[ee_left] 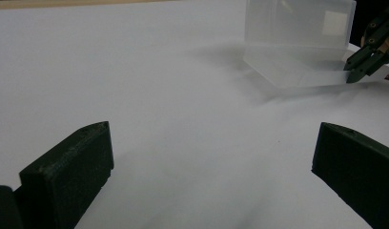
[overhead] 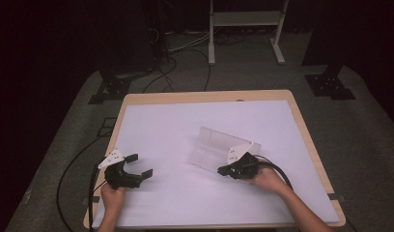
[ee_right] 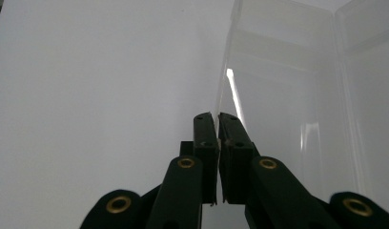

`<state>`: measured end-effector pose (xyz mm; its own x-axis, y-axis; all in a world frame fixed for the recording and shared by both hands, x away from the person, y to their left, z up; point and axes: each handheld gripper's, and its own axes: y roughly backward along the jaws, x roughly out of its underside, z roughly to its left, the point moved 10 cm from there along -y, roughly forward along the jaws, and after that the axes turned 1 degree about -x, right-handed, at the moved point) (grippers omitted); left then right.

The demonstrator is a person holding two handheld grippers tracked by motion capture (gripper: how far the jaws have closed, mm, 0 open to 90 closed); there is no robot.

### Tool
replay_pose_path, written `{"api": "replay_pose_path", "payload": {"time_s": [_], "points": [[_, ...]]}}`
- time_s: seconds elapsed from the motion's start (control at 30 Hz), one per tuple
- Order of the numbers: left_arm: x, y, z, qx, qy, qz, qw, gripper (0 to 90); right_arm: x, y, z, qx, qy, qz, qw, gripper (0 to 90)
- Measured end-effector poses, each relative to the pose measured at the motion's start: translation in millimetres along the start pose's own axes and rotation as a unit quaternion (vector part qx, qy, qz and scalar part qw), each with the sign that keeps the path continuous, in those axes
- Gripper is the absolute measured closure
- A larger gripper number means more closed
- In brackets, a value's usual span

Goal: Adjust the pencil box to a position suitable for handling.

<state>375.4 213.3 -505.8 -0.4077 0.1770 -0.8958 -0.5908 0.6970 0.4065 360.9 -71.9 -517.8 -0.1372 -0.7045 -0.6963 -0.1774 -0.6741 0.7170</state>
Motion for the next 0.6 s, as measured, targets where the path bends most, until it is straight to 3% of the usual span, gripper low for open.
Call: {"api": "replay_pose_path", "payload": {"time_s": [0.3,0.6], "points": [[0.0,0.0,0.0,0.0,0.0,0.0,1.0,0.0,6.1,-8.8,5.0,-0.019,-0.01,0.011,0.9997,86.0],[0.0,0.0,-0.1,0.0,0.0,0.0,1.0,0.0,11.3,-13.1,6.0,-0.024,-0.022,0.015,0.9994,85.4]]}}
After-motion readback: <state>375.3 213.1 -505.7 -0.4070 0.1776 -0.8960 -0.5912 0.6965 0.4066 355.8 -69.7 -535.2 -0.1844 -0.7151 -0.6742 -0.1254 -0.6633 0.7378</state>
